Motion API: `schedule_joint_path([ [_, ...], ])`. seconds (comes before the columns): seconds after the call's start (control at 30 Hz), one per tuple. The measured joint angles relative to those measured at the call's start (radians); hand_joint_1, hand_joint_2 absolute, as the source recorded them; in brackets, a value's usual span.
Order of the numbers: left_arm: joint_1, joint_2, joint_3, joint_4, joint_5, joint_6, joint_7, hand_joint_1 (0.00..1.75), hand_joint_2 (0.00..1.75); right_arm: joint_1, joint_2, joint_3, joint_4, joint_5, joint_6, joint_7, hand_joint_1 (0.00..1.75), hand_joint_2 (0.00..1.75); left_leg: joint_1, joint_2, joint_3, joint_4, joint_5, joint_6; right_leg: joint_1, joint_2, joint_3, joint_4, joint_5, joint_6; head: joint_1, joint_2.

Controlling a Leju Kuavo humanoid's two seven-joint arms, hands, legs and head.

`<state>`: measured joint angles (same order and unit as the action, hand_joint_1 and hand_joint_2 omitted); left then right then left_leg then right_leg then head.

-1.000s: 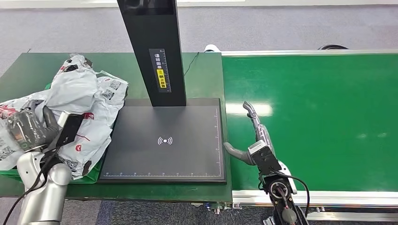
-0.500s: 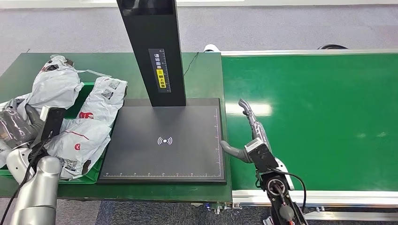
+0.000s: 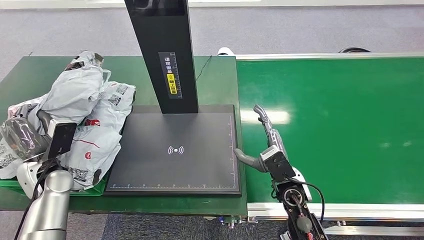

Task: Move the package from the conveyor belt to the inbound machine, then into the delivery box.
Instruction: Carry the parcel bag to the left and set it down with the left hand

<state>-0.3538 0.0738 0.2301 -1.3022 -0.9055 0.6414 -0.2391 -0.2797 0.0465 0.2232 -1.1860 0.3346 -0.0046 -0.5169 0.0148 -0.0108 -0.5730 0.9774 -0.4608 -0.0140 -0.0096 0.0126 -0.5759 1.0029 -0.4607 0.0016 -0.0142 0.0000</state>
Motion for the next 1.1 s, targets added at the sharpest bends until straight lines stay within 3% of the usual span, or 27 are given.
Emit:
schedule_joint_path([
  [0.1, 0.007, -0.004, -0.008, -0.019, 0.004, -0.001, 0.0, 1.74, 1.75, -0.001, 0.0, 0.0, 0.004, 0.0, 0.0, 0.0, 0.0, 1.75, 0.0, 0.0, 0.0, 0.0, 0.0, 0.0, 0.0, 0.0, 0.0, 0.0, 0.0, 0.0, 0.0, 0.0],
  [0.13, 0.008, -0.005, -0.01, -0.023, 0.004, -0.001, 0.0, 1.66, 1.75, -0.001, 0.0, 0.0, 0.005, 0.0, 0.0, 0.0, 0.0, 1.75, 0.0, 0.0, 0.0, 0.0, 0.0, 0.0, 0.0, 0.0, 0.0, 0.0, 0.0, 0.0, 0.0, 0.0],
  [0.17, 0.01, -0.006, -0.013, -0.027, 0.004, -0.001, 0.0, 1.43, 1.75, -0.001, 0.0, 0.0, 0.006, 0.0, 0.0, 0.0, 0.0, 1.75, 0.0, 0.0, 0.0, 0.0, 0.0, 0.0, 0.0, 0.0, 0.0, 0.0, 0.0, 0.0, 0.0, 0.0],
  [0.27, 0.014, -0.008, -0.018, -0.036, 0.013, -0.001, -0.007, 0.27, 1.75, -0.001, 0.0, 0.0, 0.007, 0.0, 0.0, 0.0, 0.0, 1.75, 0.0, 0.0, 0.0, 0.0, 0.0, 0.0, 0.0, 0.0, 0.0, 0.0, 0.0, 0.0, 0.0, 0.0],
  [0.3, 0.015, -0.008, -0.021, -0.04, 0.019, 0.0, -0.013, 0.07, 1.75, -0.001, 0.0, 0.0, 0.008, 0.0, 0.0, 0.0, 0.0, 1.75, 0.0, 0.0, 0.0, 0.0, 0.0, 0.0, 0.0, 0.0, 0.0, 0.0, 0.0, 0.0, 0.0, 0.0],
  [0.33, 0.017, -0.008, -0.024, -0.044, 0.027, 0.001, -0.02, 0.0, 1.75, -0.001, 0.0, 0.0, 0.008, 0.0, -0.001, 0.0, 0.0, 1.75, 0.0, 0.0, 0.0, 0.0, 0.0, 0.0, 0.0, 0.0, 0.0, 0.0, 0.0, 0.0, 0.0, 0.0],
  [1.1, 0.042, -0.022, -0.07, -0.099, 0.099, 0.011, -0.064, 0.0, 1.75, -0.014, 0.002, 0.008, 0.024, 0.0, -0.007, -0.001, 0.0, 1.75, 0.0, 0.0, 0.0, 0.0, 0.0, 0.0, 0.0, 0.0, 0.0, 0.0, 0.0, 0.0, 0.0, 0.0],
])
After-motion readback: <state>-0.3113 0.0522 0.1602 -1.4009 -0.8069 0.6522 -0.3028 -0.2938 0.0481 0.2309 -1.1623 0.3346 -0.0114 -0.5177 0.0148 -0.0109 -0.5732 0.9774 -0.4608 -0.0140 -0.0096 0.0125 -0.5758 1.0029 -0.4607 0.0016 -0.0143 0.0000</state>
